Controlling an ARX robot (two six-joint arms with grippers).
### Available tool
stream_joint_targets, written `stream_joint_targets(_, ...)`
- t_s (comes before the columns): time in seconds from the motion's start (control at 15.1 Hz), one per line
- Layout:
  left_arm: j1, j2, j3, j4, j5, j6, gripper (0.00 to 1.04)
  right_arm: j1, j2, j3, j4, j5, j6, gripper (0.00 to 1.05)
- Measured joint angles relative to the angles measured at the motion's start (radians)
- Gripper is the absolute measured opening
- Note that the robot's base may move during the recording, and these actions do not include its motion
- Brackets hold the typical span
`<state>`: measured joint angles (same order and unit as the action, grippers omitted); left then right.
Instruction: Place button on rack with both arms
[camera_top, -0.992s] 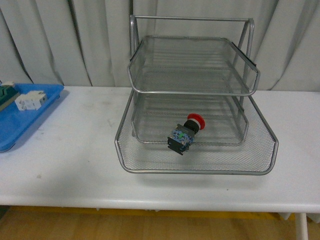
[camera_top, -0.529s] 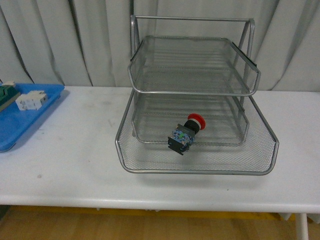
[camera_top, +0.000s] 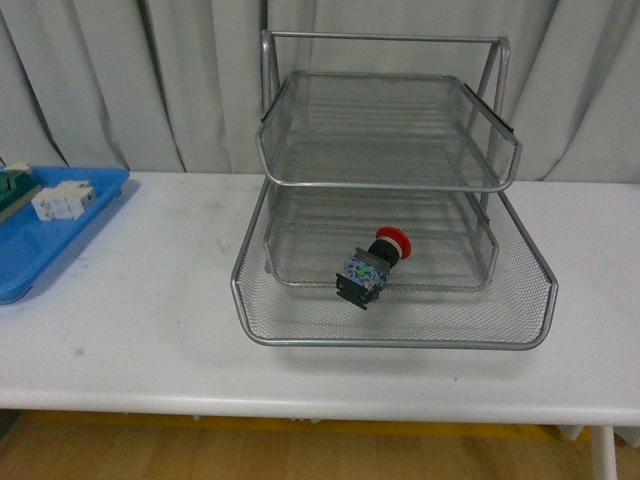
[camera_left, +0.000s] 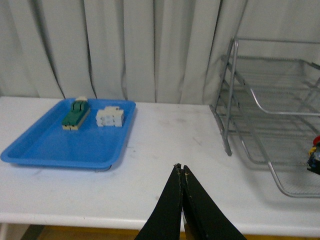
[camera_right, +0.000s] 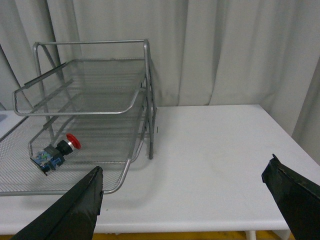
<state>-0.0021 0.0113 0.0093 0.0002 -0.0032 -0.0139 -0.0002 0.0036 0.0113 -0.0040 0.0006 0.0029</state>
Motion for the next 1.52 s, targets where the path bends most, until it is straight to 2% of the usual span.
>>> stream_joint_targets(0.66,0.000,-0.003,0.000,-0.004,0.003,-0.001,0.03,0.000,0.000,0.000,0.000,0.000,0.000,0.98)
stream_joint_targets(0.73,0.000,-0.003,0.000,-0.004,0.003,0.000,0.15,0.000,0.000,0.000,0.000,0.000,0.000,0.98)
stream_joint_targets(0.79,0.000,-0.003,0.000,-0.004,0.003,0.000,0.27,-0.013,0.028,0.020,-0.086,0.018,0.037,0.98)
stream_joint_targets(0.86,0.000,-0.003,0.000,-0.003,0.003,0.000,0.42,-0.130,0.117,0.021,-0.019,-0.047,0.064,0.98)
stream_joint_targets(0.93,0.000,-0.003,0.000,-0.004,0.004,0.000,0.56,-0.232,0.270,0.047,0.140,-0.094,0.098,0.98)
stream_joint_targets(0.99,0.000,-0.003,0.000,-0.003,0.003,0.000,0.69,-0.229,0.468,0.099,0.322,-0.087,0.122,0.98)
stream_joint_targets(1.06,0.000,-0.003,0.000,-0.003,0.003,0.000,0.81,-0.184,0.694,0.181,0.493,-0.070,0.153,0.98)
stream_joint_targets(1.12,0.000,-0.003,0.000,-0.004,0.003,0.000,0.96,-0.126,0.953,0.312,0.597,-0.026,0.193,0.98)
stream_joint_targets(1.19,0.000,-0.003,0.000,-0.004,0.003,0.001,0.99,-0.063,1.158,0.443,0.545,0.021,0.230,0.98)
stream_joint_targets(1.32,0.000,-0.003,0.000,-0.003,0.003,0.001,0.97,-0.008,1.290,0.518,0.511,0.037,0.249,0.91)
stream_joint_targets(1.46,0.000,-0.003,0.000,-0.004,0.003,0.001,0.98,0.099,1.484,0.640,0.418,0.056,0.283,0.75)
stream_joint_targets(1.52,0.000,-0.003,0.000,-0.004,0.003,0.000,0.98,0.173,1.585,0.727,0.360,0.059,0.300,0.62)
